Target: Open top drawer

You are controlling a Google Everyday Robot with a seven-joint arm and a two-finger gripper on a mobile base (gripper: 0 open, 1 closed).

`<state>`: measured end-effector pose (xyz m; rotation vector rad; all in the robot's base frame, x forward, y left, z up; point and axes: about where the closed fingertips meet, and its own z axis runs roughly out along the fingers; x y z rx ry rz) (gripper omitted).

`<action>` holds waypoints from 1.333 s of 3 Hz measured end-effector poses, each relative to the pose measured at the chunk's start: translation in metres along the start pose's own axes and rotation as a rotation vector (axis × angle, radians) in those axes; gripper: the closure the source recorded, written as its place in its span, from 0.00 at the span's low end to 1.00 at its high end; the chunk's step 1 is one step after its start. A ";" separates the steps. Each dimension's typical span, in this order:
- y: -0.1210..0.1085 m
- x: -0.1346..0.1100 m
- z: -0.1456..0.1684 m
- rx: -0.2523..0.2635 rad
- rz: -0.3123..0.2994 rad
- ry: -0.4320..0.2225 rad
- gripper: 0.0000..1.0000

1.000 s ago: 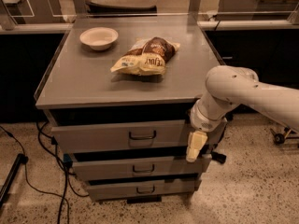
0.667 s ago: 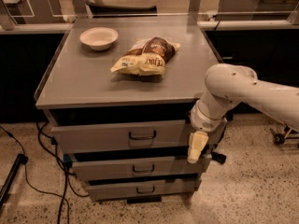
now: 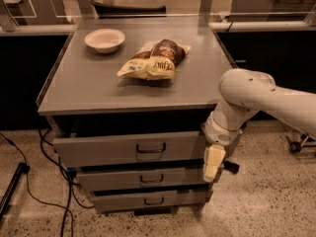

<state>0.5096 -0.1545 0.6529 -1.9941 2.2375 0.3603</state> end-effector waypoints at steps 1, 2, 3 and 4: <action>0.020 0.006 -0.004 -0.027 0.015 0.003 0.00; 0.054 0.014 -0.014 -0.086 0.042 0.023 0.00; 0.080 0.018 -0.024 -0.149 0.051 0.051 0.00; 0.081 0.019 -0.024 -0.153 0.051 0.053 0.00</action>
Offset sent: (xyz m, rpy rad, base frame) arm -0.0807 -0.0197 0.0231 -0.0217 0.1409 -0.0289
